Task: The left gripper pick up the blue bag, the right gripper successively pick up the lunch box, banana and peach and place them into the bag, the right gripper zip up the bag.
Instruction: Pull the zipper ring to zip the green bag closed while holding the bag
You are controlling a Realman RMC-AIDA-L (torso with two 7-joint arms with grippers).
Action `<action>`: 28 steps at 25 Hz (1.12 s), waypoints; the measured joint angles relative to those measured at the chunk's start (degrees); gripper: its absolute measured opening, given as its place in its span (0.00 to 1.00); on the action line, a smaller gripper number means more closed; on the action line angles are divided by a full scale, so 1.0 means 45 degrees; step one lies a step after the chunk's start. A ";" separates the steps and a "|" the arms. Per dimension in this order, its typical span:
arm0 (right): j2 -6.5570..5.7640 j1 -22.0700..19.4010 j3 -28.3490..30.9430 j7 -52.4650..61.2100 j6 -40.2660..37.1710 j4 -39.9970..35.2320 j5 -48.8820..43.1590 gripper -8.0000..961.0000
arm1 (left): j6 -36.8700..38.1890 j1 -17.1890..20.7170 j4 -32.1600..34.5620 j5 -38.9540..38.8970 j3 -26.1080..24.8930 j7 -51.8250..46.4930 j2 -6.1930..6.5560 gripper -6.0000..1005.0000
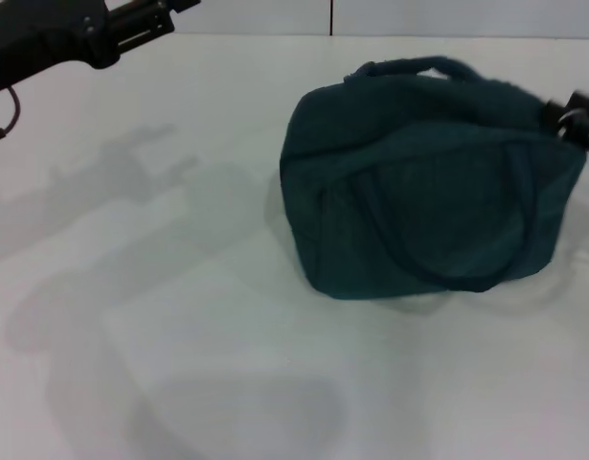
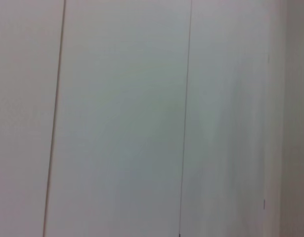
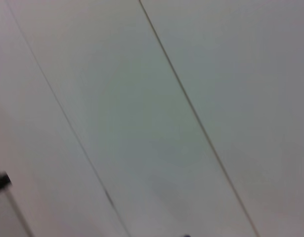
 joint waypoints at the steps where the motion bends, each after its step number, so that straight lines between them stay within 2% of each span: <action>1: -0.0020 0.0123 -0.0028 0.0514 0.0294 0.0000 -0.0568 0.79 | 0.0012 0.0007 0.0008 -0.0001 0.0017 0.0000 -0.0016 0.66; 5: 0.0014 0.0535 -0.0135 0.1451 0.0702 0.0080 -0.1807 0.82 | 0.0023 -0.0026 0.0001 0.0004 0.0039 0.0003 -0.0033 0.66; 10: 0.0387 0.1332 -0.0468 0.1480 0.0945 0.0100 -0.1953 0.83 | 0.0011 -0.0171 -0.0016 0.0064 0.0019 0.0054 -0.0030 0.66; 14: 0.0442 0.1915 -0.1261 0.1470 0.1870 0.0358 -0.1970 0.83 | -0.0017 -0.0369 -0.0191 0.0098 0.0080 0.0264 -0.0070 0.66; 18: 0.0413 0.1413 -0.1445 0.1531 0.2264 0.0322 -0.1994 0.83 | -0.0036 -0.0347 -0.0406 0.0221 0.0090 0.0377 -0.0080 0.66; 21: 0.0292 0.0571 -0.1435 0.1858 0.1555 0.0026 -0.1985 0.83 | -0.0049 -0.0350 -0.0698 0.0287 0.0071 0.0382 -0.0024 0.66; 28: 0.0316 0.0030 -0.1312 0.1845 0.0337 -0.0364 -0.1942 0.83 | -0.0092 -0.0550 -0.0862 0.0378 0.0113 0.0384 -0.0008 0.66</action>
